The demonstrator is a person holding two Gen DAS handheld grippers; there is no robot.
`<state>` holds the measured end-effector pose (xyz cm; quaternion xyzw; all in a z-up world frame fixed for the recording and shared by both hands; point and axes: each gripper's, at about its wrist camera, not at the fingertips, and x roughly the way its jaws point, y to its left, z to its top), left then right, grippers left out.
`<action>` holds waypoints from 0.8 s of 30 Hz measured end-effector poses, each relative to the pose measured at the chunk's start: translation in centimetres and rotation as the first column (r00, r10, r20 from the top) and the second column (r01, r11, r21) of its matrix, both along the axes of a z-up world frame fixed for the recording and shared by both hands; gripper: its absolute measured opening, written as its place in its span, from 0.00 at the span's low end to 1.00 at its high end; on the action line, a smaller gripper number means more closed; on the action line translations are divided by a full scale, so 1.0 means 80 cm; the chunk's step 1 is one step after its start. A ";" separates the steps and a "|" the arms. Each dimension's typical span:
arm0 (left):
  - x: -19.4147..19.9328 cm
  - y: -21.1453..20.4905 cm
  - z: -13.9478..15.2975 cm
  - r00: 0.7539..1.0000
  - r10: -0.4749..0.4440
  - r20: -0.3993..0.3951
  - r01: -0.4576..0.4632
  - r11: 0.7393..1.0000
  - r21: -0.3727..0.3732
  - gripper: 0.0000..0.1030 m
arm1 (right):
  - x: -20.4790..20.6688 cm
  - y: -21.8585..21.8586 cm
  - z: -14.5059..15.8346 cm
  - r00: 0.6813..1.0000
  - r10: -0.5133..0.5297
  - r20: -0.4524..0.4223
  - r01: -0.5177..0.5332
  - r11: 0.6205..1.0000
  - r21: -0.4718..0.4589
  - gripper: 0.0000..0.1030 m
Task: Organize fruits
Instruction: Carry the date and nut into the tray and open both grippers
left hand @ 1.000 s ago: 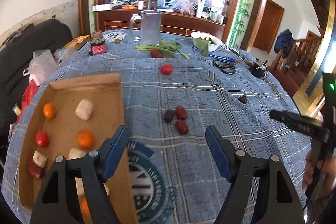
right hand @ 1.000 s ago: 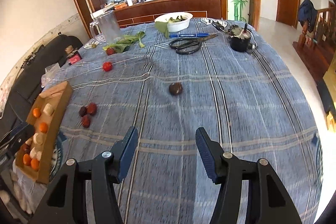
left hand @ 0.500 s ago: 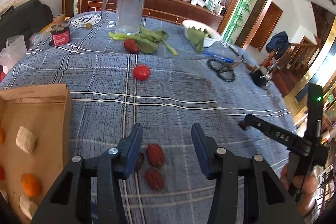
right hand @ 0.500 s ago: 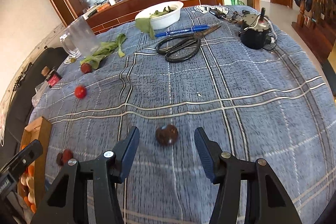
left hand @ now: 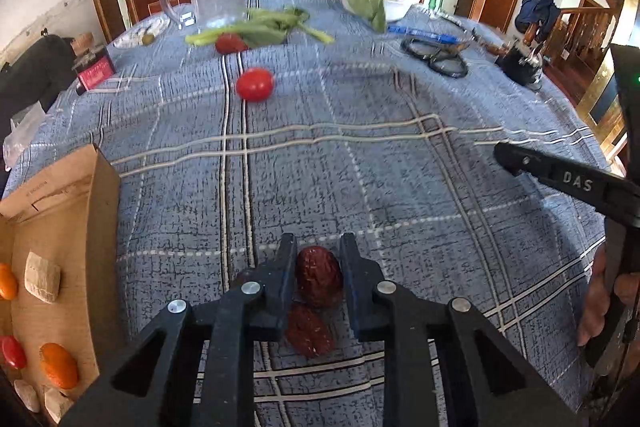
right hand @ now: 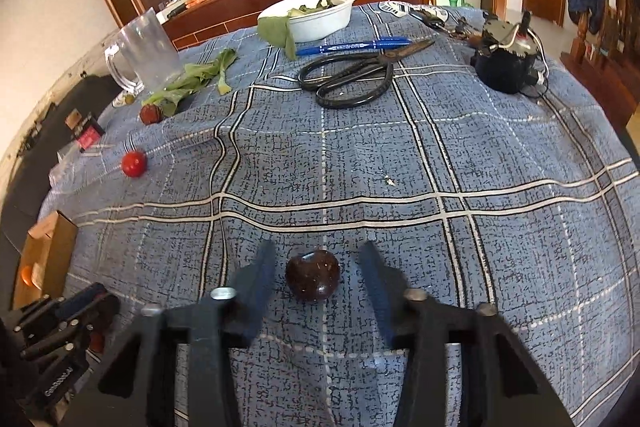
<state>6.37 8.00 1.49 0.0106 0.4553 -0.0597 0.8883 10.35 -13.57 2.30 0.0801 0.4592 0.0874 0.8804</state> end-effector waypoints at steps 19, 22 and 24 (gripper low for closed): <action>-0.088 0.059 0.102 0.967 0.094 0.238 -0.046 0.979 -0.197 0.20 | -0.039 0.011 0.058 0.985 0.050 0.167 -0.072 0.989 0.133 0.25; -0.124 0.094 0.117 0.956 0.145 0.254 -0.100 0.978 -0.182 0.20 | -0.056 0.034 0.068 0.981 0.103 0.163 -0.130 0.977 0.166 0.25; -0.149 0.123 0.120 0.948 0.188 0.256 -0.145 0.973 -0.180 0.21 | -0.074 0.054 0.078 0.975 0.144 0.170 -0.174 0.968 0.183 0.25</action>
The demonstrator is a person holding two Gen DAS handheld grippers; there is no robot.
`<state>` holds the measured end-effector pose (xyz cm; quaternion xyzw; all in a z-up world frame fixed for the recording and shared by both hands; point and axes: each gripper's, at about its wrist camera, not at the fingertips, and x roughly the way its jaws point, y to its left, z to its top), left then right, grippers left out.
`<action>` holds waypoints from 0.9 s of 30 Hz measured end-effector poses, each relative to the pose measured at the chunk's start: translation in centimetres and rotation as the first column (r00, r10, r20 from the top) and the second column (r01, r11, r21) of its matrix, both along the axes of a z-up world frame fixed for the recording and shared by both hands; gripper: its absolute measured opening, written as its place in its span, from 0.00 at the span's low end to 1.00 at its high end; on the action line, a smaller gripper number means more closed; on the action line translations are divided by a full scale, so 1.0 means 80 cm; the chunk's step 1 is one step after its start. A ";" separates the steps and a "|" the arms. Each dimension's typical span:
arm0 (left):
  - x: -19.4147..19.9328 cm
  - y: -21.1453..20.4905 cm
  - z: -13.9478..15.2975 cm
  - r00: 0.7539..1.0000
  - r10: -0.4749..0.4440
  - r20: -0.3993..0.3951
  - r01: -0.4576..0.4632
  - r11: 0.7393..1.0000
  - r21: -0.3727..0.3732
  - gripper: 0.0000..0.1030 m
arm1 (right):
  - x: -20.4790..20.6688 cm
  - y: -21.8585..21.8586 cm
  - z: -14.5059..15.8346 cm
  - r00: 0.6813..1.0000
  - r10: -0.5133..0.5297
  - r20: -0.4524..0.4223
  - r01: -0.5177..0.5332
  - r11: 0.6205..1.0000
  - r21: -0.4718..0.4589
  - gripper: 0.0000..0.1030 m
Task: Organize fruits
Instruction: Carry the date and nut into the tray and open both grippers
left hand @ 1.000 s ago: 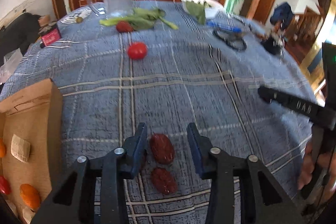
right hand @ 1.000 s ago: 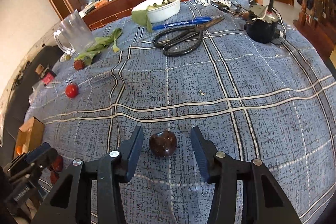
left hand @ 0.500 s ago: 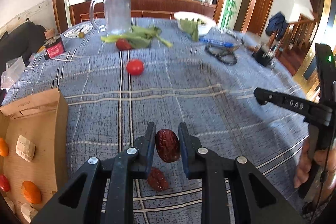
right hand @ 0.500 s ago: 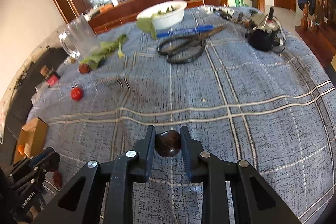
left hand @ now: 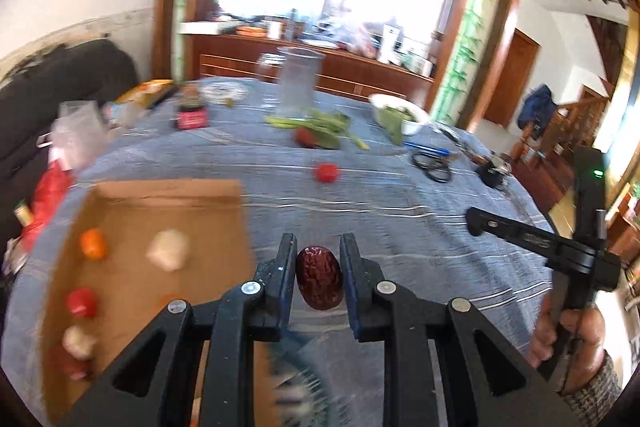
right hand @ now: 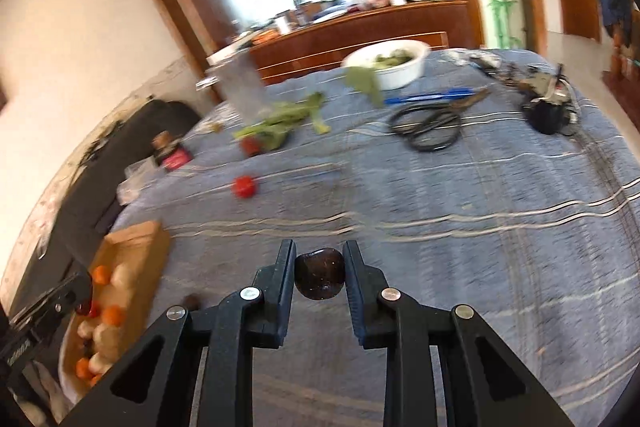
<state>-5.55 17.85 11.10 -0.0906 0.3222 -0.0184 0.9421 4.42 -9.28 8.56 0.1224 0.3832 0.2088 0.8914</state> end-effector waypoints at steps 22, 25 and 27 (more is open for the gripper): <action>-0.100 0.198 -0.085 0.933 0.316 -0.172 -0.327 0.944 -0.037 0.21 | -0.134 0.274 -0.011 0.892 0.439 -0.108 -0.439 0.898 0.021 0.26; -0.098 0.197 -0.090 0.931 0.319 -0.176 -0.328 0.944 -0.030 0.21 | -0.139 0.302 -0.025 0.900 0.424 -0.096 -0.433 0.896 -0.098 0.26; -0.098 0.195 -0.089 0.931 0.322 -0.170 -0.331 0.943 -0.024 0.21 | -0.138 0.314 -0.033 0.905 0.415 -0.093 -0.425 0.893 -0.151 0.26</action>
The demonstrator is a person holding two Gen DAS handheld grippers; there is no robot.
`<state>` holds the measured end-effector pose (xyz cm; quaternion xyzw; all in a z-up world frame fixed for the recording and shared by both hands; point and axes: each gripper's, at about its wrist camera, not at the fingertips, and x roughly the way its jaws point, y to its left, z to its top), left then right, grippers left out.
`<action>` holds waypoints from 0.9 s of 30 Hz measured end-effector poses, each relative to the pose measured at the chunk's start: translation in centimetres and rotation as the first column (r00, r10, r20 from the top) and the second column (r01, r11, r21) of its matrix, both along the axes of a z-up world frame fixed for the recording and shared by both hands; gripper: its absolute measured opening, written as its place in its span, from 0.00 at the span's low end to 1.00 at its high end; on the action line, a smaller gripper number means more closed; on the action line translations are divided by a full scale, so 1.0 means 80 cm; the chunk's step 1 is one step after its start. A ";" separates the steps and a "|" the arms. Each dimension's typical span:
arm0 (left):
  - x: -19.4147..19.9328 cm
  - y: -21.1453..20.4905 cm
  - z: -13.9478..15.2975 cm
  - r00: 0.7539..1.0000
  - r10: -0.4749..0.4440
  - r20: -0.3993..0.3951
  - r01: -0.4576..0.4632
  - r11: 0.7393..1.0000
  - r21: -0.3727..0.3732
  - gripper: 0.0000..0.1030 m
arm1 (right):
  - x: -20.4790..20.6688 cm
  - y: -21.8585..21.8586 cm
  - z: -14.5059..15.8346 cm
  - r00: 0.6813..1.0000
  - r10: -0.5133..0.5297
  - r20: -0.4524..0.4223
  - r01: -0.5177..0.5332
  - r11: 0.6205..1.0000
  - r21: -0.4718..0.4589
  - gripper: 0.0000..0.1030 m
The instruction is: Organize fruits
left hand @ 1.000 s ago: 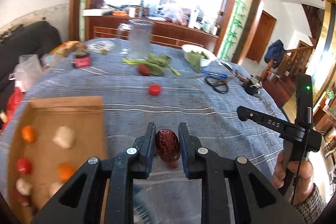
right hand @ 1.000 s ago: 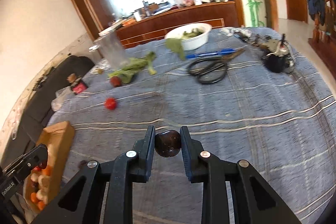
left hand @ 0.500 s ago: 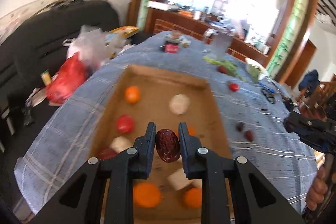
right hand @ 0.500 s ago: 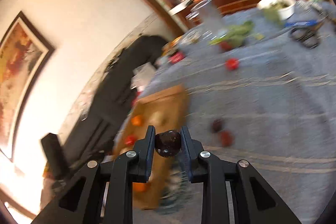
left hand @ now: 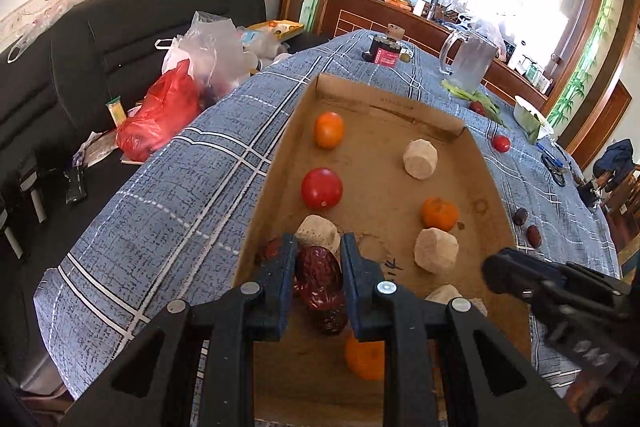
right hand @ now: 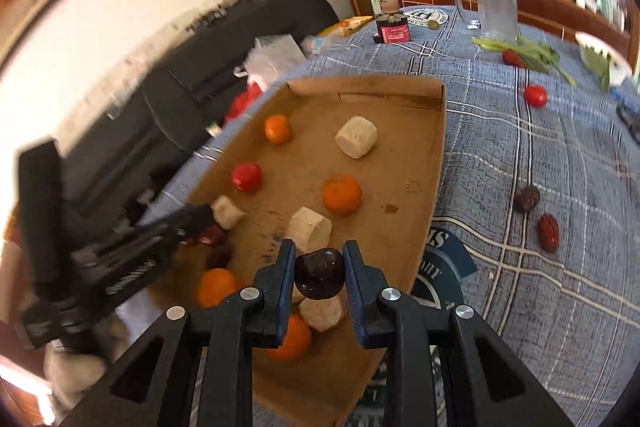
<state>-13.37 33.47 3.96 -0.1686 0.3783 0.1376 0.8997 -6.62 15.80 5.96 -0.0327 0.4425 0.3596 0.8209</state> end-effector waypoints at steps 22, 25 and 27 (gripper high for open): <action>-0.036 -0.026 0.052 0.993 0.032 0.112 -0.047 0.990 0.132 0.68 | -0.011 -0.008 0.009 0.997 -0.057 0.048 0.056 0.998 0.024 0.42; -0.041 -0.033 0.058 0.992 0.030 0.125 -0.049 0.988 0.149 0.69 | -0.018 -0.019 0.015 0.995 -0.077 0.059 0.074 0.996 0.042 0.46; -0.044 -0.038 0.062 0.991 0.030 0.129 -0.051 0.985 0.165 0.69 | -0.023 -0.025 0.019 0.994 -0.088 0.070 0.085 0.995 0.049 0.48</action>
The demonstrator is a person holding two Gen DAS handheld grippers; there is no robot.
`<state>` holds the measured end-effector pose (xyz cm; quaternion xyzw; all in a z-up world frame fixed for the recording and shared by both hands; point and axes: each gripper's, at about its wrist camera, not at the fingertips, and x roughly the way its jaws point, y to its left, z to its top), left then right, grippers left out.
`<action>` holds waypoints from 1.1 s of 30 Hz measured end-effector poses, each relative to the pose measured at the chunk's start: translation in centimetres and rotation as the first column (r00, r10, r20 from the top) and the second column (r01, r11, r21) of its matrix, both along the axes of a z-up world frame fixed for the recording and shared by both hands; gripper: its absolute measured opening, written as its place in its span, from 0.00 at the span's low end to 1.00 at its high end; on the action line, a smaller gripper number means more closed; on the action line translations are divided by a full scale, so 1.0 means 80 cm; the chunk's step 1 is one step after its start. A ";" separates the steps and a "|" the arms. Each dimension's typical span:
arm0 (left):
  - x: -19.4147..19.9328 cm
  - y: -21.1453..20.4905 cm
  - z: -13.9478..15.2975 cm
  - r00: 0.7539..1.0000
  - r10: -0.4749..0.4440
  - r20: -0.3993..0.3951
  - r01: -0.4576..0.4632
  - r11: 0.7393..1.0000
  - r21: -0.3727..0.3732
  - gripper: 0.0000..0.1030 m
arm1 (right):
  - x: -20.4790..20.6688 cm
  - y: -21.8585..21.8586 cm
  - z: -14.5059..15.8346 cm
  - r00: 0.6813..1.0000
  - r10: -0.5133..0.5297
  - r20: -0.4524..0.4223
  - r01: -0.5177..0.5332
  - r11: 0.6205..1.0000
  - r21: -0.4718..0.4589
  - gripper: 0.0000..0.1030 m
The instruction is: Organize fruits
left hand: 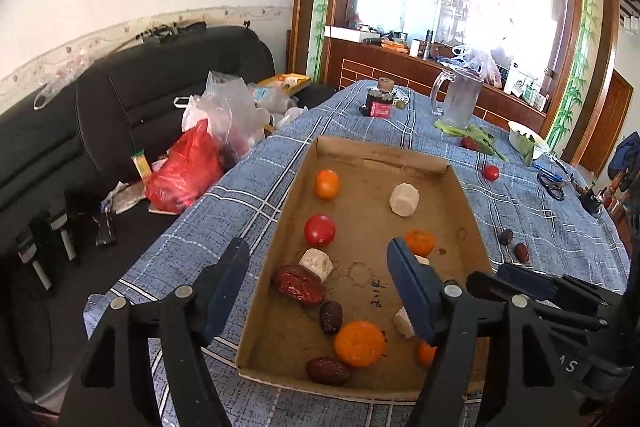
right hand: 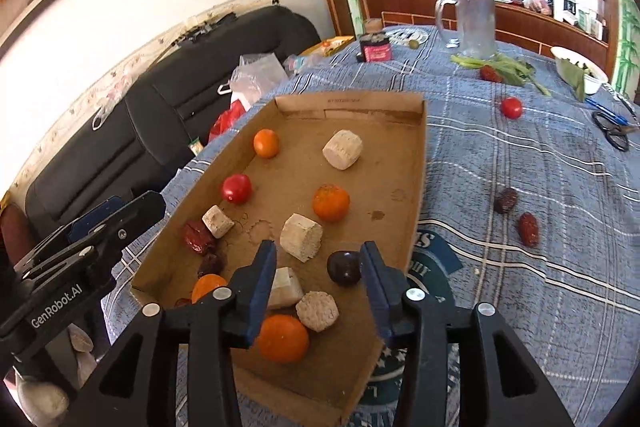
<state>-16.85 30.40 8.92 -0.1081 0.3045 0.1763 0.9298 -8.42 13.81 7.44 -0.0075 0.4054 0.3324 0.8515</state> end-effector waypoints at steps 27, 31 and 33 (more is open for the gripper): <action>-0.044 -0.053 0.040 0.980 0.163 0.116 -0.182 0.966 0.181 0.98 | -0.028 -0.049 0.008 0.996 -0.077 0.050 0.076 0.997 0.009 0.53; -0.056 -0.053 0.040 0.964 0.225 0.143 -0.247 0.955 0.162 1.00 | -0.035 -0.049 0.007 0.995 -0.070 0.069 0.071 0.998 -0.005 0.58; -0.056 -0.052 0.038 0.966 0.217 0.140 -0.237 0.960 0.152 1.00 | -0.039 -0.049 0.006 0.994 -0.072 0.081 0.073 0.997 -0.014 0.61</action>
